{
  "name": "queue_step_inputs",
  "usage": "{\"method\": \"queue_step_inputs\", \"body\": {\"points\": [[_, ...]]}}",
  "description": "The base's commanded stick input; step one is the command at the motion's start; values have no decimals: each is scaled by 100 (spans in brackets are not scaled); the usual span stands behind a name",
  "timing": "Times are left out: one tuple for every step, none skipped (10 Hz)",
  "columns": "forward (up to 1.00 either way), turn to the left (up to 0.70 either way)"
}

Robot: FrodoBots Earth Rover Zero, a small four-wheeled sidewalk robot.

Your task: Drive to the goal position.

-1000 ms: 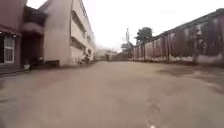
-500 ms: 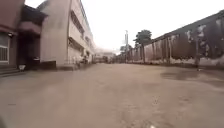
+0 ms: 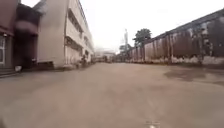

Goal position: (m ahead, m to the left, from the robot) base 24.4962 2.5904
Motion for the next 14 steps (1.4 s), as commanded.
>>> {"method": "queue_step_inputs", "body": {"points": [[70, 0], [70, 0], [70, 0], [70, 0], [70, 0], [70, 0], [70, 0], [70, 0], [70, 0], [70, 0], [70, 0], [70, 0], [70, 8], [70, 21]]}}
